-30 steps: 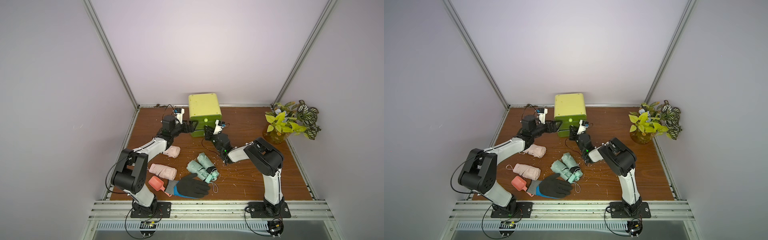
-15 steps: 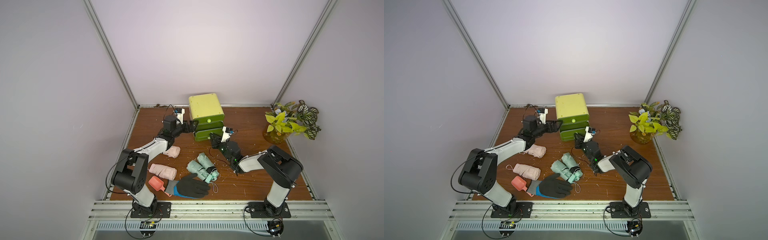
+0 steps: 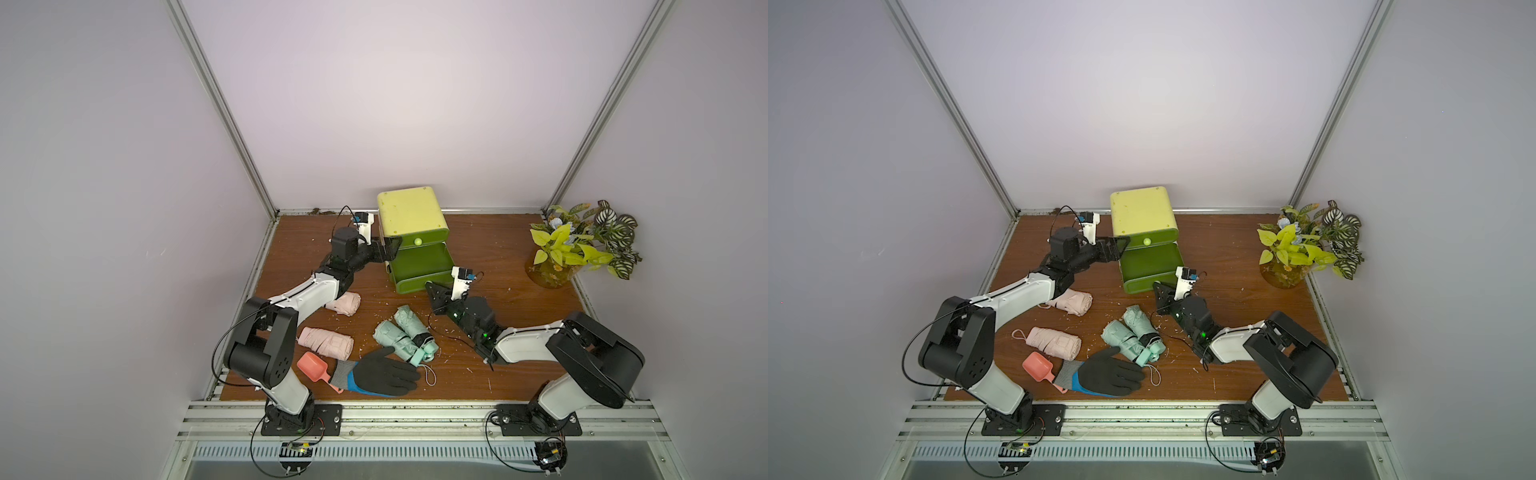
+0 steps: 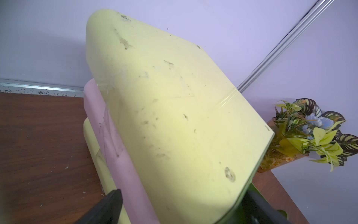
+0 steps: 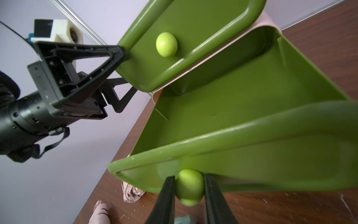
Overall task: Place the umbrella in the drawer by color
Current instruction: Open the drawer in the storage box.
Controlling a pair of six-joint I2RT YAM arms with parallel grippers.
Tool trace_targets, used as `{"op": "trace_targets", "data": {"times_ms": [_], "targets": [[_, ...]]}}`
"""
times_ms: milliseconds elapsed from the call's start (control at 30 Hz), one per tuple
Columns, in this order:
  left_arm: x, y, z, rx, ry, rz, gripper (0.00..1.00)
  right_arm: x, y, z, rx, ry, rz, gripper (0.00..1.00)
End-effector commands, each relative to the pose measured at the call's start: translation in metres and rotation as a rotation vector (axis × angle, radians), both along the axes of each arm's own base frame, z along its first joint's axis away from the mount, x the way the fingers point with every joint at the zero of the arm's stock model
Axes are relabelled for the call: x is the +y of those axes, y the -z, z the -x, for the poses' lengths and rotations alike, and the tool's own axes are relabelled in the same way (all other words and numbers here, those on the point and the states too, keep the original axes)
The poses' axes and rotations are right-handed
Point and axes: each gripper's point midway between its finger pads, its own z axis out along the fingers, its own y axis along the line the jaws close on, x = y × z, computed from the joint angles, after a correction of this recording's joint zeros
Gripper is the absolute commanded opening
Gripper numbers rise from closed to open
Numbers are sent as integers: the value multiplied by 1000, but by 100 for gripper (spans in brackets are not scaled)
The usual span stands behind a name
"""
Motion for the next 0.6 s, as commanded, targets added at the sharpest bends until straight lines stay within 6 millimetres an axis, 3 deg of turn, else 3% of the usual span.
{"op": "trace_targets", "data": {"times_ms": [0,167,367,567], "targets": [[-5,-4,-3,-9,-3,4,100,-2,-5,7,-4,-5,-11,8],[-6,-5,-2,-7,-2,9,100,-4,11,12,19,-10,28,14],[-7,-7,4,10,4,33,99,15,27,3,54,-89,172,44],[4,-5,19,23,-25,18,100,17,19,15,50,-208,360,58]]}}
